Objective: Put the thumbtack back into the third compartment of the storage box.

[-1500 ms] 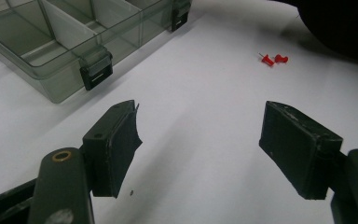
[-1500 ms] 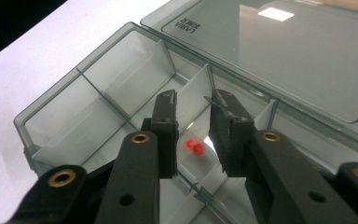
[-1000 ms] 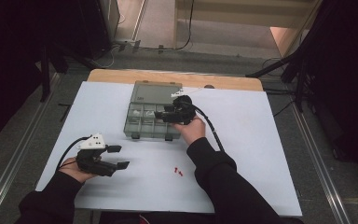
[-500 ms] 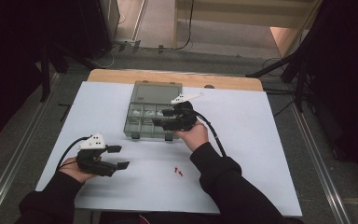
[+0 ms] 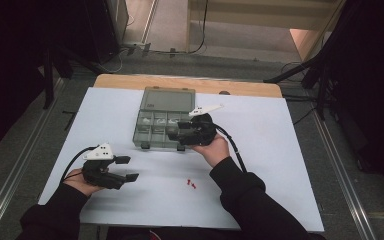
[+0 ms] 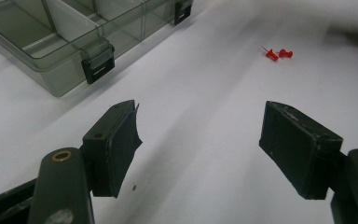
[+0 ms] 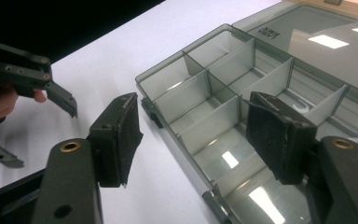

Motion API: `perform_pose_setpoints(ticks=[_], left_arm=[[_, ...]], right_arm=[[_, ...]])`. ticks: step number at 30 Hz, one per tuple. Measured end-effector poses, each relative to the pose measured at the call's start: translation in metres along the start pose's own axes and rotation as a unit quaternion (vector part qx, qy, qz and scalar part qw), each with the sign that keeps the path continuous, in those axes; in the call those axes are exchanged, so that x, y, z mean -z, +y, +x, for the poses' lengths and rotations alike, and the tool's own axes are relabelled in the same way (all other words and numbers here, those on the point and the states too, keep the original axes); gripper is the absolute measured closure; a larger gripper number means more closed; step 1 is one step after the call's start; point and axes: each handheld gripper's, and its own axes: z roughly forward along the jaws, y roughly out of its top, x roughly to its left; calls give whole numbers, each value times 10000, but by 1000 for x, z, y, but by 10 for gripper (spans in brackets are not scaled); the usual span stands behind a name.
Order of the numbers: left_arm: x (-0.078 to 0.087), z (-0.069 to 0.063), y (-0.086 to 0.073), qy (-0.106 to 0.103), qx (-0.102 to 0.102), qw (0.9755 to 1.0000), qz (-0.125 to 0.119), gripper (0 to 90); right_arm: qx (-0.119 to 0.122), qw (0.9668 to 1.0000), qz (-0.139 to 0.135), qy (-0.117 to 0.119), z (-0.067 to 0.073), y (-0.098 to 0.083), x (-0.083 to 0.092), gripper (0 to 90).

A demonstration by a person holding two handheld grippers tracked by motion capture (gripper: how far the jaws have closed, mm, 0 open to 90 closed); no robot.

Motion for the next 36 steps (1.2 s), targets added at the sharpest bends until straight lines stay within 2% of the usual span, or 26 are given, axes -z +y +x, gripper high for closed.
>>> perform_pose_setpoints(ticks=[18,26,31,36], left_arm=[[1,1,0,-17,28,10000,10,269],[2,0,1,-32,-3,10000,6,270],[2,1,1,-29,5,10000,-8,269],[2,1,1,-27,6,10000,-4,269]], right_arm=[[25,9998,13,173,9,-20,16,335],[119,9996,57,248,14,-27,19,337],[64,9994,131,325,15,-29,21,340],[24,9995,26,326,15,-31,28,337]])
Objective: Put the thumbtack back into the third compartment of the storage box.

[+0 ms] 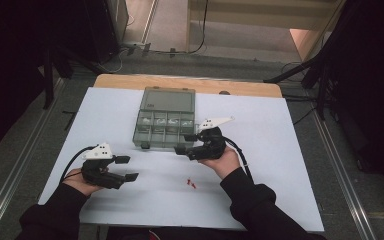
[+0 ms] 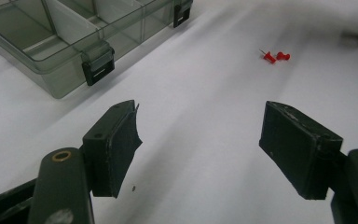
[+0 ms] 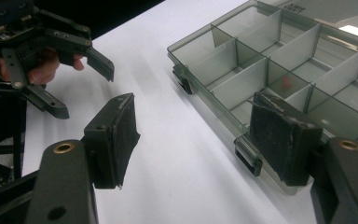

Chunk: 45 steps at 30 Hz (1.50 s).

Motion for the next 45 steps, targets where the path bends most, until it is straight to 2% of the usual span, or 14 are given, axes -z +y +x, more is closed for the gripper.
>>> perform_pose_setpoints(ticks=[9,21,25,35,38,45], left_arm=[[0,0,0,0,17,10000,-27,269],[0,-1,1,-47,40,10000,-45,269],[0,0,1,-49,30,10000,-37,269],[0,0,0,-34,50,10000,-37,269],[0,0,0,-31,53,10000,-36,269],[0,0,0,-19,51,10000,-25,269]], right_arm=[[13,9999,36,94,6,-6,8,342],[76,10000,5,58,11,-19,18,336],[21,10000,35,88,12,-22,21,339],[57,9999,66,89,14,-31,22,341],[77,9998,109,140,14,-35,23,366],[86,9998,164,49,13,-42,24,361]])
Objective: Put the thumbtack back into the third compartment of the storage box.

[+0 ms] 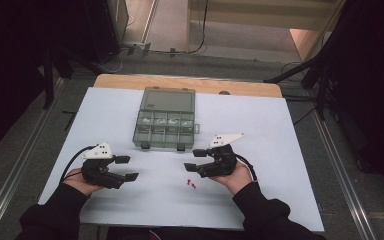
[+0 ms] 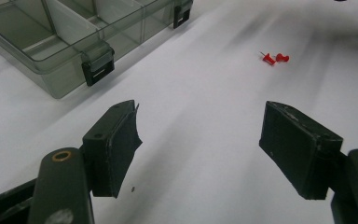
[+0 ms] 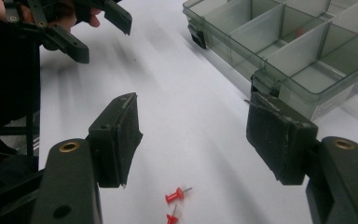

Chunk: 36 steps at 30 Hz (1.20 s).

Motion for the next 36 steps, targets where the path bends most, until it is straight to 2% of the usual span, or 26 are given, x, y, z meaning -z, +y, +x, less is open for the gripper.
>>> perform_pose_setpoints(ticks=[16,22,36], left_arm=[[0,0,0,1,-8,10000,-13,269],[1,1,0,8,-20,10000,-7,269],[-1,0,0,-16,-16,10000,-16,269]], right_arm=[[119,9999,102,13,3,-16,4,365],[112,9999,112,-65,5,-24,6,374],[302,9988,268,-289,8,-40,4,379]])
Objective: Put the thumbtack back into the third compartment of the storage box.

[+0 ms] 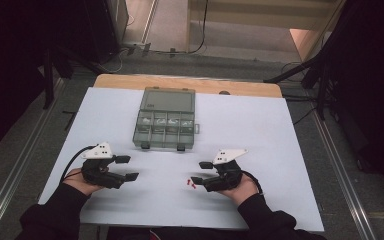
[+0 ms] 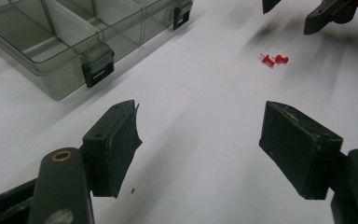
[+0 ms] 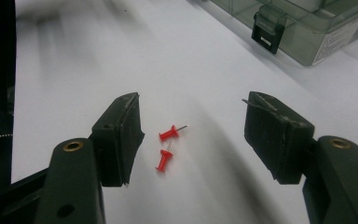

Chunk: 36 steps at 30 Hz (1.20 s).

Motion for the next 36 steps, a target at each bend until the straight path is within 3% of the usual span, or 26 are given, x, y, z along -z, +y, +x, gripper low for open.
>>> perform_pose_setpoints(ticks=[16,28,36], left_arm=[[1,1,0,27,22,10000,-29,269],[2,1,0,24,22,10000,-20,269],[2,1,0,28,17,10000,-26,269]], right_arm=[[-37,9996,261,-63,5,-12,-11,437],[-162,9992,349,-126,11,-19,-15,567],[-237,9985,426,-244,18,-19,-16,714]])
